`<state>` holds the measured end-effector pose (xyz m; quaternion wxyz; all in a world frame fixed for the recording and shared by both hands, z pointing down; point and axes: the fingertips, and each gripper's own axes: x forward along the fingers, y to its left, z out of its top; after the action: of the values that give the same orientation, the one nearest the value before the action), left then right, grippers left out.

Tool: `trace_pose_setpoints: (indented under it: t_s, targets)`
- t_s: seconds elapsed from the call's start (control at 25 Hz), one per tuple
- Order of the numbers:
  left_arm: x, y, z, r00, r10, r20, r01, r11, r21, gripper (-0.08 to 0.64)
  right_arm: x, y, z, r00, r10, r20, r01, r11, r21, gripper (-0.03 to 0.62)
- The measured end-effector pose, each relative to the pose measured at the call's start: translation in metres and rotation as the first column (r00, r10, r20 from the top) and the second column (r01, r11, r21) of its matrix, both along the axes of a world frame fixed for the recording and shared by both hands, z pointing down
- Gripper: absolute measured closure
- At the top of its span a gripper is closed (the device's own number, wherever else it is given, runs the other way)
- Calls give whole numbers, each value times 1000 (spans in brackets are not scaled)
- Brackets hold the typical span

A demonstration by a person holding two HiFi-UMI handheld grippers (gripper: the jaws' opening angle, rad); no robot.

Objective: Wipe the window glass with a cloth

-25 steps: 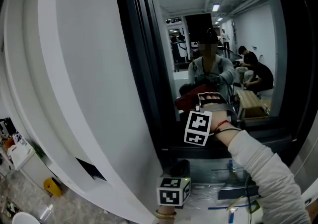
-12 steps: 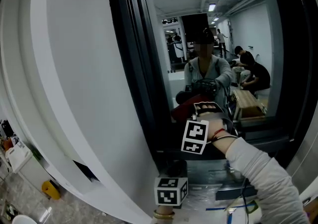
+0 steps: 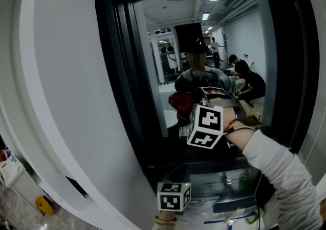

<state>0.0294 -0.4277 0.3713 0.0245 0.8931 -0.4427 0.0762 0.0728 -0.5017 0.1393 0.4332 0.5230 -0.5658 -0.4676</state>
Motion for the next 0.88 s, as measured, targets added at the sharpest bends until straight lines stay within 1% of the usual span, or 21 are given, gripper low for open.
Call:
trace_pose_setpoints:
  t_s: [0.12,0.2,0.32,0.4,0.52,0.68,0.8,0.88]
  targets:
    - [16,-4,0,1000,23,12,-23,1000,6,555,29,7,-42,999,37,7,-37,997,73,541]
    - [26,-6,-1,999,39,13,-39,999,7,555,48,16,-78,998,60,21,-62,989,134,541]
    - [40,-8,-3,998,58,13,-58,998,9,555,73,32,-135,994,94,48,-103,969,225,541]
    - [48,-10,-5,998,69,10,-70,998,9,555,89,40,-174,990,128,53,-138,947,290,541]
    - [61,-14,-8,996,84,10,-84,996,11,555,110,50,-225,980,195,42,-195,902,386,541]
    - [70,-20,-13,996,92,10,-92,996,16,555,125,63,-287,962,271,22,-245,828,505,541]
    - [72,-24,-15,996,92,13,-92,996,16,555,130,70,-323,936,352,-22,-273,763,586,541]
    - [71,-26,-15,996,88,10,-88,996,16,555,130,72,-339,918,396,-38,-289,729,620,541]
